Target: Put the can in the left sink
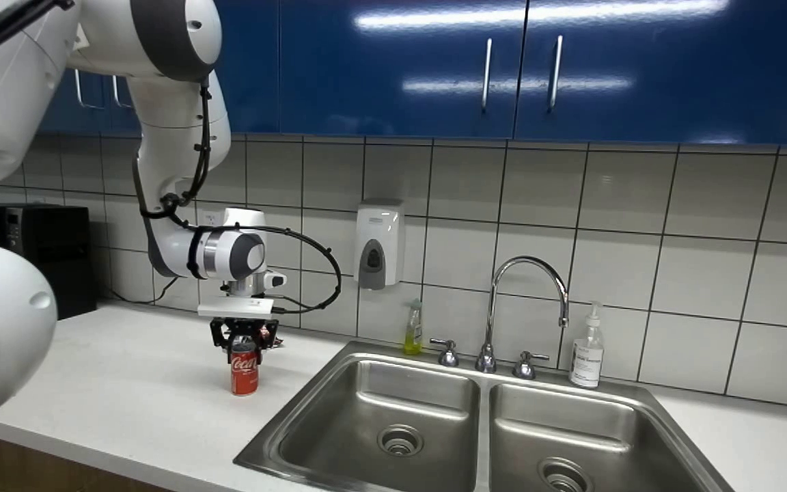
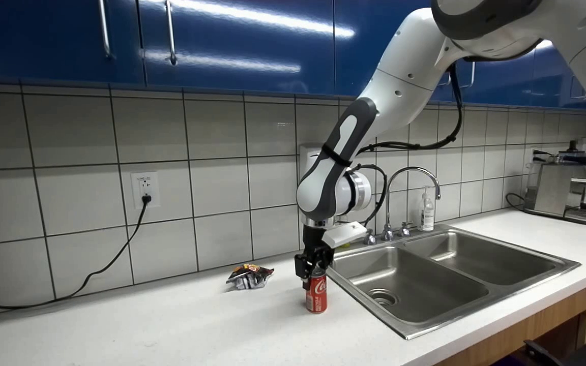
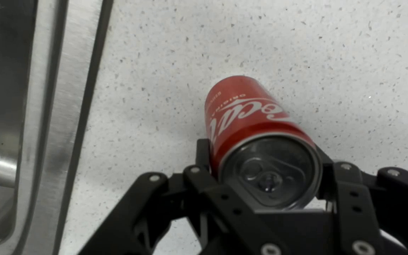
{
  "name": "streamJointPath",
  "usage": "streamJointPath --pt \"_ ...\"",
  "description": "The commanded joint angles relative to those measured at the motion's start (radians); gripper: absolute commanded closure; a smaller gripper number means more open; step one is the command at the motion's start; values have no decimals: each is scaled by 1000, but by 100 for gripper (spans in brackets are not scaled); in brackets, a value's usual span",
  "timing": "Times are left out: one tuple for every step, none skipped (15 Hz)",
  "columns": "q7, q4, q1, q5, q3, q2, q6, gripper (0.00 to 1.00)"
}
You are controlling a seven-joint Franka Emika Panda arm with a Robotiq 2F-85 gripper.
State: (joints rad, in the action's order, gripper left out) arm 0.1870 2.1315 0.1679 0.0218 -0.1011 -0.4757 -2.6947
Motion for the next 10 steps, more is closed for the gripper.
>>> streamJointPath --pt "-60 -14 1 30 4 13 43 62" --pt "-67 -12 -1 24 1 26 51 62" --pt "-73 -8 -5 15 -4 42 61 62" --pt "-74 -4 -14 2 -12 61 73 62" --pt "-74 -2 -21 -10 -19 75 81 62" --pt "-79 3 -25 -16 -20 96 87 62" --pt "-79 5 -30 -23 -22 114 98 62" --pt "-84 8 -32 -28 -20 132 105 62" --pt "-86 11 -36 -34 -17 147 113 62" --pt "-90 13 -41 -38 -12 161 121 62"
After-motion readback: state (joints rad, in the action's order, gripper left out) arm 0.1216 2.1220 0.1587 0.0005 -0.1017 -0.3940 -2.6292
